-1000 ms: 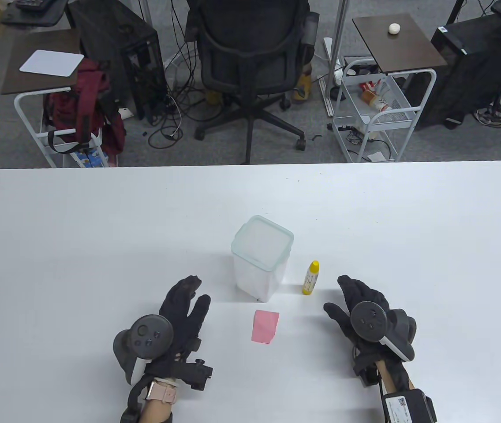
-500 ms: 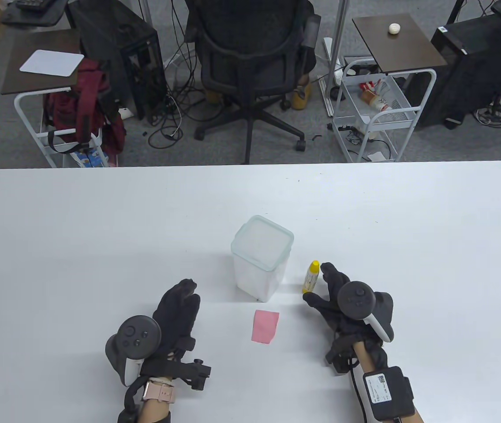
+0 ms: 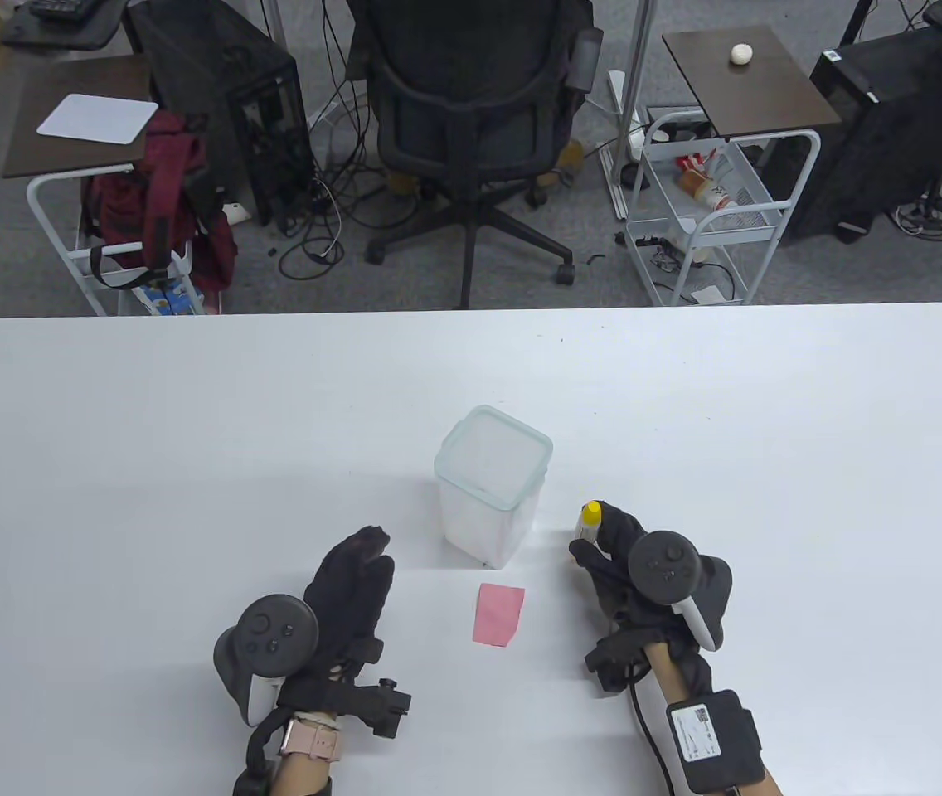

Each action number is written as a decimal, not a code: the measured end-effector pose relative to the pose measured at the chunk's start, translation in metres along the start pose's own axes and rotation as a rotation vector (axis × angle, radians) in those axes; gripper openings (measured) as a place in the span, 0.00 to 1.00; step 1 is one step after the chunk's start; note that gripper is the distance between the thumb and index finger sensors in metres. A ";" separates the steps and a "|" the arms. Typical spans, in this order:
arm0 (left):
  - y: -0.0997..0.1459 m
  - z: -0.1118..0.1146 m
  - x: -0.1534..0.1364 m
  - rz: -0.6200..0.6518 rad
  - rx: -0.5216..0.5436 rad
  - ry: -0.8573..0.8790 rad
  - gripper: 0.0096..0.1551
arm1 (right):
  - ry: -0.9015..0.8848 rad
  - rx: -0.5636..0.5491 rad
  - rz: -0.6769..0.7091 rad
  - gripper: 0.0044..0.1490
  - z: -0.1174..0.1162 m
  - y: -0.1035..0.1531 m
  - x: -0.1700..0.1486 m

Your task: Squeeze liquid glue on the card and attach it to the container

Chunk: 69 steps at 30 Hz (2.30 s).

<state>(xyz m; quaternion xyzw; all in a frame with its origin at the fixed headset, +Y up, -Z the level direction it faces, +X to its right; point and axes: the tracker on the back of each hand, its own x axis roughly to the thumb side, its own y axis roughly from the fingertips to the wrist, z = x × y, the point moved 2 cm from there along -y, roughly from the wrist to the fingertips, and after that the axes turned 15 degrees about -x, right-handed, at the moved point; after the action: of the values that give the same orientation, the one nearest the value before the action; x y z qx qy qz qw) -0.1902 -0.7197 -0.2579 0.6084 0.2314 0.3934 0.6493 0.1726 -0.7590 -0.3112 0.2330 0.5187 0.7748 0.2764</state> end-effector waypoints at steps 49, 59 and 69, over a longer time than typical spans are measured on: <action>0.017 0.058 0.071 0.334 -0.135 0.006 0.38 | 0.013 0.138 0.497 0.37 0.002 0.108 0.096; 0.018 0.051 0.070 0.286 -0.055 -0.143 0.30 | 0.033 0.162 0.495 0.38 0.000 0.107 0.093; 0.017 0.051 0.072 0.265 -0.036 -0.207 0.29 | 0.047 0.184 0.472 0.37 -0.002 0.105 0.088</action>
<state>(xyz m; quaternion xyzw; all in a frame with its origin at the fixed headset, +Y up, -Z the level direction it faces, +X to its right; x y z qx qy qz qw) -0.1123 -0.6950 -0.2207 0.6592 0.0740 0.4149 0.6228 0.0863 -0.7339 -0.2078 0.3538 0.5243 0.7727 0.0533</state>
